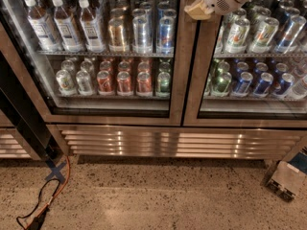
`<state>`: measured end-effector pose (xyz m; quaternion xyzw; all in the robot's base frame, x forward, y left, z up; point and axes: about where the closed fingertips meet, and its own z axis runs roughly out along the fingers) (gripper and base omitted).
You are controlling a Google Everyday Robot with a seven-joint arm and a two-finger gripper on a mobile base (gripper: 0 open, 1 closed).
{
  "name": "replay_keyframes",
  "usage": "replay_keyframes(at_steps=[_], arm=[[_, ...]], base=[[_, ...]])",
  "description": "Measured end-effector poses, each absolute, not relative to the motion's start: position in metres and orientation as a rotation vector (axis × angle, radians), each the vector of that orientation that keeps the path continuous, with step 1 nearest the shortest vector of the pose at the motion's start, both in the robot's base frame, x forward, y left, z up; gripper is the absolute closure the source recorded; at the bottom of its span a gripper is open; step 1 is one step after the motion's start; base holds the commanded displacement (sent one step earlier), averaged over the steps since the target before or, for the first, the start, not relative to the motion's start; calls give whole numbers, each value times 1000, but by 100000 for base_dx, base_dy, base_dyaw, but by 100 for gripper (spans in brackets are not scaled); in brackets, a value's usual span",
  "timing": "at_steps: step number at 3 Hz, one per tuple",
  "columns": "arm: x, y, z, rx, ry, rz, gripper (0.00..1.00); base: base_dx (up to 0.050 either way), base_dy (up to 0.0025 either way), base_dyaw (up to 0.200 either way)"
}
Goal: Open left fridge door
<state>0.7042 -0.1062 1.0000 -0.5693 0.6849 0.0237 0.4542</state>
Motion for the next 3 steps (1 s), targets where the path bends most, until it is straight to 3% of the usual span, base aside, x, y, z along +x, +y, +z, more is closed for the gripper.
replay_keyframes(at_steps=[3], arm=[[706, -108, 1003, -1405, 1690, 59, 100]], base=[[0, 0, 0]])
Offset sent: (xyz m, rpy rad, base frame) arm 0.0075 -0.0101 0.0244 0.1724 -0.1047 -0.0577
